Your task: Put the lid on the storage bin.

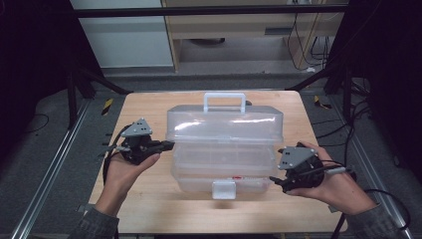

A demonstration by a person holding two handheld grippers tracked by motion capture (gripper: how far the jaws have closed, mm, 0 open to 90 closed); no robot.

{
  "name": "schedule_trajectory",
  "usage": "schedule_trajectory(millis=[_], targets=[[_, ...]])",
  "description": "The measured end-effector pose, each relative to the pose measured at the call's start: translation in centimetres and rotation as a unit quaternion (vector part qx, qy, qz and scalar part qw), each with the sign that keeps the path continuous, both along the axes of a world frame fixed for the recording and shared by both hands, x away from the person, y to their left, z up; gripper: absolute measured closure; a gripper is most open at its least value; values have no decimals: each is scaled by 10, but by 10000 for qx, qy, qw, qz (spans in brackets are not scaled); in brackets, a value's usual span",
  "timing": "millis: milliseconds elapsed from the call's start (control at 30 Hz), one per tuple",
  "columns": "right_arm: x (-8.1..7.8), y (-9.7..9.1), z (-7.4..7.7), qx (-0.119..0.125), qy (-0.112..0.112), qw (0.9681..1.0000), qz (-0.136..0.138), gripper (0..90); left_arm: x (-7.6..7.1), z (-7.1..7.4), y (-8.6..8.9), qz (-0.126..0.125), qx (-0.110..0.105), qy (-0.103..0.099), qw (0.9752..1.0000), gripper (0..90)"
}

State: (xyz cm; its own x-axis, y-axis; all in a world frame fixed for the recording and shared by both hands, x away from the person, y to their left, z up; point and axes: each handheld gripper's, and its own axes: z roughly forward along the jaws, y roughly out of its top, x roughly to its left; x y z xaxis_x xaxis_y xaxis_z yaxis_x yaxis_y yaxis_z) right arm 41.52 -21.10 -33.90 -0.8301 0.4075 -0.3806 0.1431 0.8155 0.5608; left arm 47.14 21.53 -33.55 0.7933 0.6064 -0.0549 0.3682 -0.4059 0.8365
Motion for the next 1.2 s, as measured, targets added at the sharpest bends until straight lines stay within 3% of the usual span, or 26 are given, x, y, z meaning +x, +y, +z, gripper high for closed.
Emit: schedule_trajectory(millis=[233, 633, 1200], targets=[[-4, -14, -4, 56, -4, 9997, -222, 199, -4, -6, 0, 1, 80, -13, 10000, 898], [-9, -30, -11, 111, 47, 9992, -393, 196, -10, -16, 9, 112, -29, 4, 9999, 898], [-8, -38, -26, 93, 99, 9981, -594, 188, -12, -32, 13, 119, 5, 133, 9998, 898]])
